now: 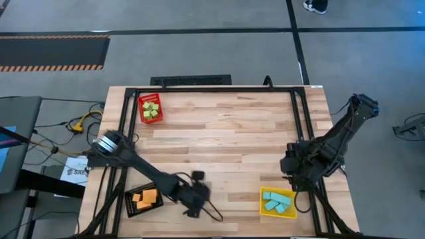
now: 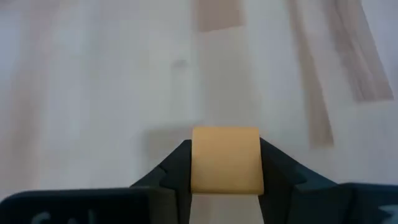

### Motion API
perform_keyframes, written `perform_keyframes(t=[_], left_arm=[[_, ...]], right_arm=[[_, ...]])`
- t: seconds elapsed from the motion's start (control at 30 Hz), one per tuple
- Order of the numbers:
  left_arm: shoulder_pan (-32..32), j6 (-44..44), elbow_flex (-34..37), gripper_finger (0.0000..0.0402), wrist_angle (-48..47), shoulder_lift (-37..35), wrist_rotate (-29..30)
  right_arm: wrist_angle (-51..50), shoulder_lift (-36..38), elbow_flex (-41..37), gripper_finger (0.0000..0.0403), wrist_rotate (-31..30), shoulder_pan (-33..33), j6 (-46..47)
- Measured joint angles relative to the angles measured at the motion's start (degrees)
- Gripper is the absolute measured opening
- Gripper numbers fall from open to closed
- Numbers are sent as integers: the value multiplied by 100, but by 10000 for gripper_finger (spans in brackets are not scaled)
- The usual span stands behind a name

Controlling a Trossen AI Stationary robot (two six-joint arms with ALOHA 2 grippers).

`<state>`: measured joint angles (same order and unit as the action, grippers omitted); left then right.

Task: Sort & place blocks by color
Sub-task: Put the yellow block into the black bin

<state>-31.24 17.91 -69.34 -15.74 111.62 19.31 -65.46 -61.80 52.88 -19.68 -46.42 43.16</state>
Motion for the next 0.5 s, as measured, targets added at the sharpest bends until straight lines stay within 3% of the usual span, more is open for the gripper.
perform_keyframes(t=[0.13, 0.3, 0.5], left_arm=[[-139, 1292, 467, 101, -1165, -1283, 212], [-1031, 3491, 1159, 101, -2124, -2571, -60], [-2155, 5658, 1655, 101, -2623, -3037, -765]], right_arm=[[143, 0, 0, 312, 2, 381, -350], [310, 0, 0, 312, 2, 1001, -783], [614, 0, 0, 312, 2, 1582, -1302]])
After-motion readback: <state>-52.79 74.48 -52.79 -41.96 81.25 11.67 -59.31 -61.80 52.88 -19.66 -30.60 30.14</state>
